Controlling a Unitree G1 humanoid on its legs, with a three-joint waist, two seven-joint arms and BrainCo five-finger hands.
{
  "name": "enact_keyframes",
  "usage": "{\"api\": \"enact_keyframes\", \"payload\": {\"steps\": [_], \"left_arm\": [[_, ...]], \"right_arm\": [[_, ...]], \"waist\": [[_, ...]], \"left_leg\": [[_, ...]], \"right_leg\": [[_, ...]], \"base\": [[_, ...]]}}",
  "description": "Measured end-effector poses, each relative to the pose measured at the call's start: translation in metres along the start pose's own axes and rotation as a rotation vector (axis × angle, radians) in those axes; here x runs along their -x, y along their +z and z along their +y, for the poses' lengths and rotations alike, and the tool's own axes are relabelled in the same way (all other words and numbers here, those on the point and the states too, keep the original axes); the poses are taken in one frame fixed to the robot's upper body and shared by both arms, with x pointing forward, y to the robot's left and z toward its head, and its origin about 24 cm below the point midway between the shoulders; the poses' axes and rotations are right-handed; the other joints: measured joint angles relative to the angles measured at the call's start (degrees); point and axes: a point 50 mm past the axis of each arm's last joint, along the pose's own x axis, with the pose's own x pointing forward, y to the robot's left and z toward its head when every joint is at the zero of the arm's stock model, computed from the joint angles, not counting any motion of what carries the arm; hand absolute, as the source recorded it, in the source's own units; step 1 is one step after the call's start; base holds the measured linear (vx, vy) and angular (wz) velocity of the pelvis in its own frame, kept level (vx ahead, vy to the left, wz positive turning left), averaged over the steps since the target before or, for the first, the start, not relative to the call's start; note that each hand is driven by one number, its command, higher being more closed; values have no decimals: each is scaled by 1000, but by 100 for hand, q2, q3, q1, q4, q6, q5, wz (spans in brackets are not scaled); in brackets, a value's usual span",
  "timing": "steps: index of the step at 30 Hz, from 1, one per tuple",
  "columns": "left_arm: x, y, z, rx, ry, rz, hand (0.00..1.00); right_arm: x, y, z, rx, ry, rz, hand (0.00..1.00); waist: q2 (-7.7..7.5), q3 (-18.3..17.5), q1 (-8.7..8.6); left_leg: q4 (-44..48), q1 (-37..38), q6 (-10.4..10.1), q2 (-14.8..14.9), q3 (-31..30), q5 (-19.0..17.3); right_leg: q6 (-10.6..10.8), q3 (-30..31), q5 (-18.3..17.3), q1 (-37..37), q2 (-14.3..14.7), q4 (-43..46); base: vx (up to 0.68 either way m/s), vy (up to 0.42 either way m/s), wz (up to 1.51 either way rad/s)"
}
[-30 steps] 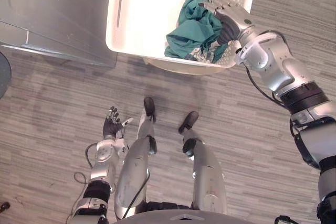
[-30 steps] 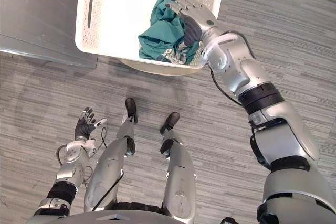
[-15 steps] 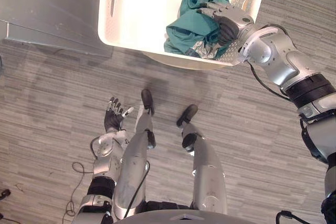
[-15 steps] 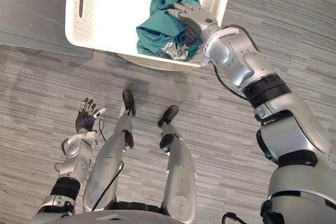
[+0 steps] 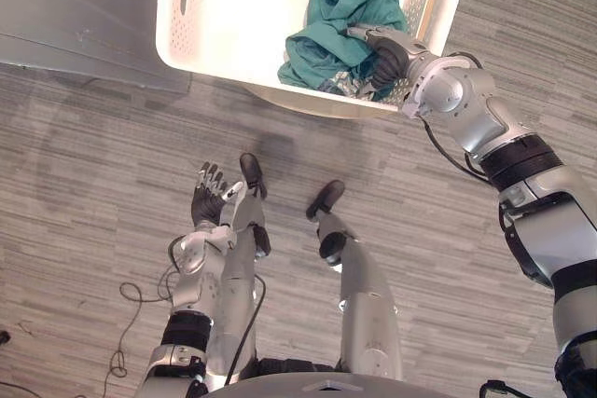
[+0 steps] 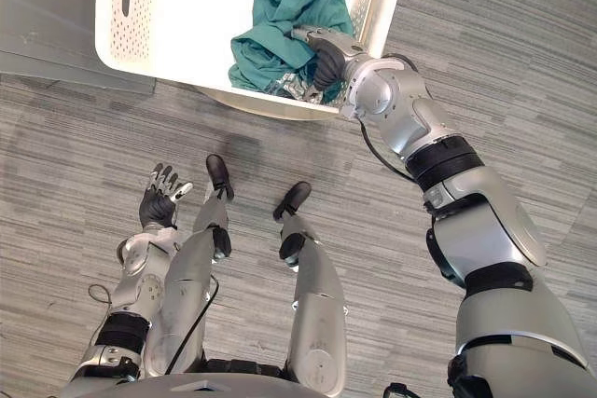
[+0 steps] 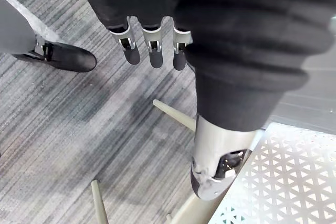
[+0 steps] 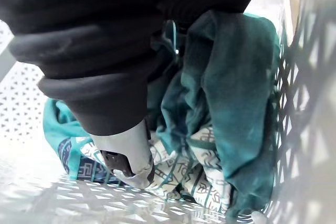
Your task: Pick up the laundry basket with both hands and put the clothes into the washing machine.
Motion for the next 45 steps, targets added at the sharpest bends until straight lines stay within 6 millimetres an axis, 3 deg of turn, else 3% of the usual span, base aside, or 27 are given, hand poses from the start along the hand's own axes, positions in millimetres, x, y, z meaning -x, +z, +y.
{"api": "enact_keyframes", "payload": {"steps": [6, 11, 16, 23, 28, 32, 35, 38, 43, 45], "left_arm": [[0, 6, -9, 23, -28, -27, 0], [-1, 20, -23, 51, -82, -91, 0], [2, 41, -35, 48, -150, -180, 0], [13, 58, -43, -27, -278, -245, 0], [20, 62, -39, -105, -332, -259, 0], [19, 66, -45, -142, -369, -271, 0], [14, 85, -63, -187, -458, -343, 0], [7, 116, -98, -274, -601, -476, 0], [10, 168, -177, -458, -825, -771, 0], [7, 174, -200, -570, -838, -843, 0]], "right_arm": [[-2, 5, -6, -153, -119, -27, 100], [4, -5, -23, -271, -304, 8, 100], [25, -10, -68, -329, -601, -2, 100], [57, -12, -112, -303, -878, -41, 100], [75, -6, -134, -255, -990, -103, 100], [92, 0, -140, -243, -1069, -157, 100], [104, 17, -138, -206, -1088, -263, 100], [112, 38, -138, -171, -1094, -380, 100], [119, 82, -135, -142, -1040, -615, 100], [117, 95, -133, -144, -1009, -676, 100]], "waist": [[-37, -33, 17], [-38, -32, 32], [-39, -32, -5], [-40, -31, -24], [-40, -32, -95], [-40, -32, -158], [-40, -32, -194], [-44, -30, -241], [-107, -35, -369], [-129, -44, -422]], "left_leg": [[184, -109, 7, 104, 10, -10], [596, -197, 70, 272, 14, -110], [1050, -149, 56, 499, 5, -310], [821, 244, 42, 460, -13, -185], [474, 435, 38, 311, -90, 17], [378, 461, 54, 220, -134, 65], [375, 460, 56, 182, -124, 65], [384, 457, 59, 156, -106, 66], [487, 451, 137, 171, 120, 22], [543, 470, 172, 196, 202, -20]], "right_leg": [[-29, -1, -14, -1, 95, -83], [-63, 20, 14, 62, 174, -76], [-62, 90, 13, 264, 326, -96], [-78, 111, 24, 570, 370, -138], [-79, 123, 23, 634, 340, -133], [-45, 123, 2, 628, 285, -110], [-6, 144, 35, 615, 252, -113], [-2, 172, 83, 596, 222, -111], [20, 375, 331, 542, 231, -238], [69, 450, 405, 575, 262, -334]], "base": [[11, -11, -3], [10, -50, -8], [-3, -83, -13], [20, -33, 1], [48, -11, 8], [58, 5, 9], [44, -8, 0], [4, -6, -1], [-2, -16, -20], [-12, -11, -21]]}}
